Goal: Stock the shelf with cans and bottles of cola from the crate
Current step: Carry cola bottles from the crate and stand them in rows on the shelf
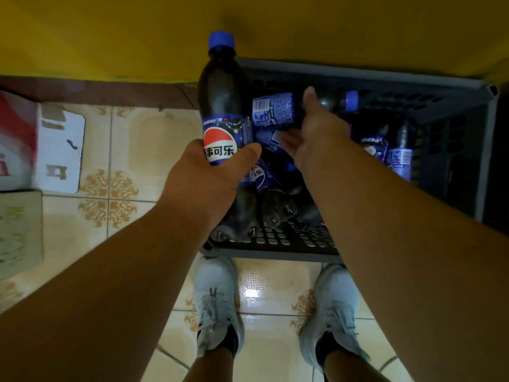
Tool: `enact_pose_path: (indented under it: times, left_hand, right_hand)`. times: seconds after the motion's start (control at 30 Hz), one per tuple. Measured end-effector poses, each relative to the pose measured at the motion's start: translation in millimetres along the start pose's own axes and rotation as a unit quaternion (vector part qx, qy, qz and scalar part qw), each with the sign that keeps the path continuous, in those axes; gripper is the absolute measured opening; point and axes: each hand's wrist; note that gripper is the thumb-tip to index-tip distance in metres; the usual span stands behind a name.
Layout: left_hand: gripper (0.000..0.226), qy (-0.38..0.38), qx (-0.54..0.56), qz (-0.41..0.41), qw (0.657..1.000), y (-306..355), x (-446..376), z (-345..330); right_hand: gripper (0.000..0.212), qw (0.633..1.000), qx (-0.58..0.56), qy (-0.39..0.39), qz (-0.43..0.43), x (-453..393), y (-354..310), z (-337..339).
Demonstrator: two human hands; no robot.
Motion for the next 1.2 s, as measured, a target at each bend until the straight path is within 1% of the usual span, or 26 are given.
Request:
enact_pose_path:
  times: [0.03, 0.1, 0.2, 0.27, 0.33, 0.4, 0.47, 0.5, 0.57, 0.63, 0.7, 0.77, 0.8, 0.87, 0.9, 1.0, 1.03, 1.13, 1.17, 1.2]
  left_hand:
    - [0.052, 0.003, -0.003, 0.003, 1.0, -0.7, 2.0, 1.0]
    - [0.049, 0.007, -0.014, 0.004, 1.0, 0.1, 8.4, 3.7]
    - [0.051, 0.001, -0.045, 0.008, 0.999, 7.0, 23.8, 9.7]
    - [0.055, -0.006, -0.063, 0.01, 0.998, 17.1, 39.5, 17.1]
    - [0.058, -0.013, -0.065, 0.007, 0.998, 32.6, 58.2, 25.8]
    - [0.06, -0.021, -0.077, -0.004, 0.997, 50.9, 80.7, 33.8]
    - [0.059, -0.026, -0.078, -0.019, 0.996, 74.8, 110.4, 38.4]
    - [0.058, -0.026, -0.069, -0.024, 0.997, 88.9, 126.5, 40.4]
    - [0.058, -0.028, -0.038, -0.026, 0.999, 113.1, 158.4, 43.4]
    - [0.066, -0.045, 0.01, -0.029, 0.998, 135.6, 193.6, 45.4]
    - [0.073, -0.061, 0.05, -0.03, 0.996, 156.3, 230.0, 48.9]
    - [0.062, -0.081, 0.062, -0.035, 0.994, 177.3, 275.1, 54.7]
    - [0.054, -0.094, 0.064, -0.041, 0.993, 186.3, 298.2, 57.4]
    - [0.047, -0.098, 0.062, -0.039, 0.992, 205.0, 344.1, 63.6]
    - [0.049, -0.089, 0.061, -0.031, 0.994, 214.9, 365.5, 68.6]
    - [0.065, -0.08, 0.065, -0.023, 0.994, 249.8, 423.1, 88.1]
    - [0.066, -0.078, 0.061, -0.04, 0.994, 263.4, 439.6, 95.7]
    - [0.05, -0.087, 0.09, -0.123, 0.984, 300.4, 485.9, 120.3]
    - [0.049, -0.1, 0.095, -0.149, 0.979, 311.2, 499.5, 127.0]
    - [0.054, -0.107, 0.1, -0.178, 0.973, 319.5, 511.9, 133.5]
  right_hand:
    - [0.055, 0.999, -0.001, 0.016, 0.031, 1.5, 3.0, -2.4]
    - [0.055, 0.995, -0.009, 0.022, 0.097, 6.1, 10.8, -5.5]
    - [0.044, 0.984, -0.03, -0.018, 0.176, 19.8, 16.0, -4.7]
    - [0.04, 0.977, -0.014, -0.053, 0.205, 37.0, 6.4, 6.5]
    - [0.031, 0.974, 0.029, -0.114, 0.194, 62.0, -13.1, 26.4]
    - [0.016, 0.969, 0.051, -0.187, 0.152, 97.7, -33.3, 48.2]
    - [0.005, 0.966, 0.019, -0.237, 0.105, 140.3, -49.4, 68.4]
    - [0.008, 0.964, -0.006, -0.251, 0.081, 165.1, -56.9, 73.6]
    - [0.032, 0.956, -0.074, -0.281, 0.028, 215.6, -69.1, 73.3]
    - [0.046, 0.941, -0.134, -0.31, -0.019, 263.9, -82.3, 65.8]
    - [0.061, 0.936, -0.171, -0.305, -0.05, 307.7, -95.5, 58.2]
    - [0.076, 0.93, -0.184, -0.311, -0.062, 353.4, -108.8, 48.1]
    - [0.079, 0.927, -0.18, -0.323, -0.062, 377.0, -115.1, 42.8]
    - [0.073, 0.925, -0.15, -0.344, -0.062, 424.3, -129.1, 31.5]
    - [0.066, 0.925, -0.139, -0.348, -0.057, 447.6, -138.1, 25.2]
    - [0.052, 0.923, -0.138, -0.359, -0.025, 515.4, -173.3, 5.3]
    - [0.051, 0.918, -0.133, -0.373, -0.01, 537.1, -187.7, -1.5]
    - [0.055, 0.9, -0.083, -0.424, 0.057, 593.5, -231.1, -19.8]
    - [0.057, 0.895, -0.053, -0.437, 0.076, 611.1, -243.5, -25.1]
    - [0.059, 0.89, -0.028, -0.446, 0.091, 627.6, -253.7, -29.5]
Point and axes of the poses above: each hand's wrist, its own x-axis away from the middle knuckle, its own z-axis out of the back of the hand, y = z × x, and after that the axes turned 15 degrees about -y, right-handed
